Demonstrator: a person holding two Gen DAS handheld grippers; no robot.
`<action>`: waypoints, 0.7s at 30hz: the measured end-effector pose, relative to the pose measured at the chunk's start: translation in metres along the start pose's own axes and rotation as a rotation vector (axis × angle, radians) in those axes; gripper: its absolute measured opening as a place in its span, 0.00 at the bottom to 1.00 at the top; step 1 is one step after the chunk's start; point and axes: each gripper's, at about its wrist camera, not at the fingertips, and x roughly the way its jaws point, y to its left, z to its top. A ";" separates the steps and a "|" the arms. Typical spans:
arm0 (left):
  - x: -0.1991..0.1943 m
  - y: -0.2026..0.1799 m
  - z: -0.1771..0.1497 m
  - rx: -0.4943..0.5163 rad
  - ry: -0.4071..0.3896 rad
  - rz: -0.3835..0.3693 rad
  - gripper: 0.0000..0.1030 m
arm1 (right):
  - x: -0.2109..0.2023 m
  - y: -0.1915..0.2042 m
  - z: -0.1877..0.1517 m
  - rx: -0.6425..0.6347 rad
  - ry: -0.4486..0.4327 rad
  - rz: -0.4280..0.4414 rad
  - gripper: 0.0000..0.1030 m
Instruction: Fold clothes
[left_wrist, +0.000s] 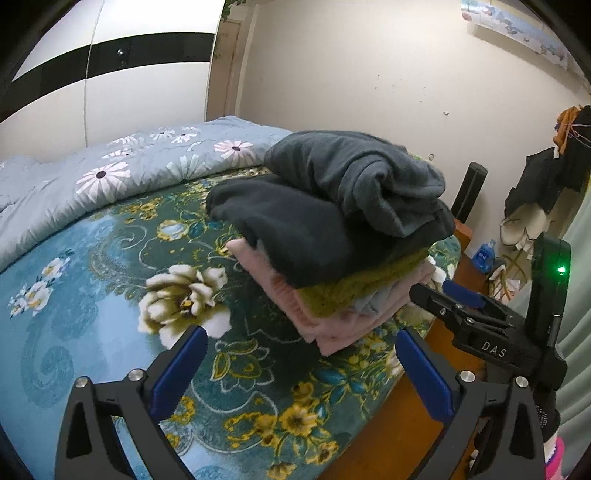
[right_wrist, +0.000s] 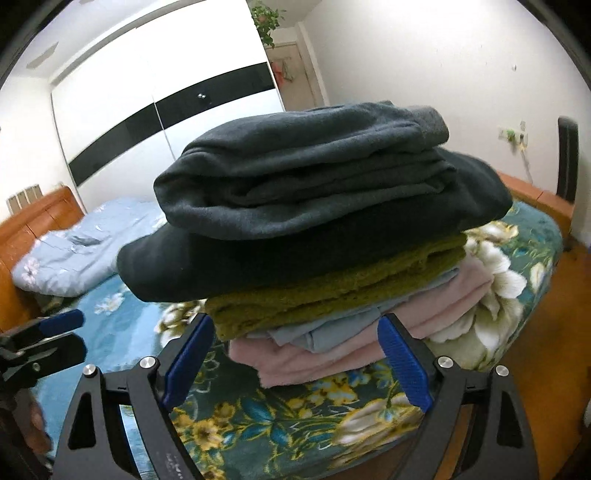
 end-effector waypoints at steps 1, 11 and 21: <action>-0.001 0.002 -0.001 -0.001 0.000 0.000 1.00 | 0.001 0.003 -0.001 -0.014 -0.006 -0.032 0.88; -0.006 0.017 -0.006 -0.051 -0.010 0.005 1.00 | 0.000 0.016 0.002 -0.029 -0.016 -0.043 0.88; -0.006 0.013 -0.007 -0.022 -0.025 0.112 1.00 | 0.004 0.018 0.002 0.008 0.025 -0.106 0.88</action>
